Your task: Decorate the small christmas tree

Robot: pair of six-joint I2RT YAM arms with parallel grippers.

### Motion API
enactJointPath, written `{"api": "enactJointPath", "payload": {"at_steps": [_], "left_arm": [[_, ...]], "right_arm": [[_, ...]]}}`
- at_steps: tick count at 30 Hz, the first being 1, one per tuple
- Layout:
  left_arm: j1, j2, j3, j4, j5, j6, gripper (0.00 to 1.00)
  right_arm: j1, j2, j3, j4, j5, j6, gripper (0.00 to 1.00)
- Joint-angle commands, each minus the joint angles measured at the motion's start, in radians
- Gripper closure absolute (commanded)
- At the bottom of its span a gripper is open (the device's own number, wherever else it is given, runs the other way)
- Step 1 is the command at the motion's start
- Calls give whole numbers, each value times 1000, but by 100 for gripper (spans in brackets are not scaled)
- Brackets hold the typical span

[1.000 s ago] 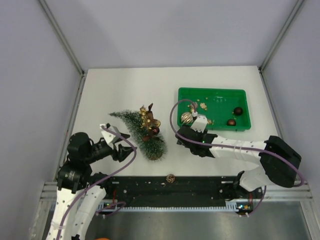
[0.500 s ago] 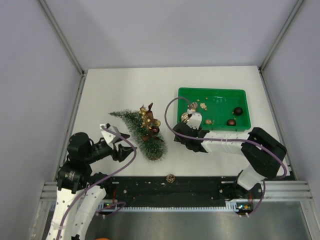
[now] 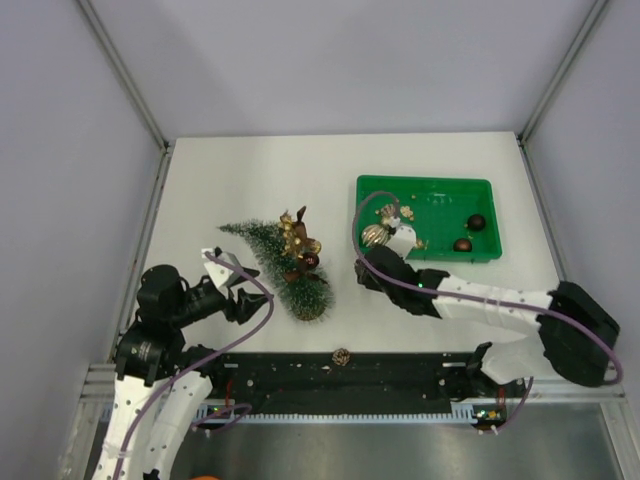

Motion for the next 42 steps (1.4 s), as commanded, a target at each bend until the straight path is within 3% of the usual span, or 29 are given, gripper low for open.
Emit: {"api": "enactJointPath", "payload": {"at_steps": [1,12,17,30,42], "left_arm": [[3,-72,-17,37,7,35,37],[3,-52,-22,54,13,36,39],[3,-60,-30,58,18,24,39],[3,-58,-42,77,29,16,41],[3,-27,-54,107,56,21,46]], "right_arm": [[62,-219,-64,106,-68,-26,79],[133,-444,-180,270,-317,-88,76],[133,-476,-221,368,-318,15,75],[159,-358,-226,736,-162,92,76],[164,-238,-241,858,-150,170,78]]}}
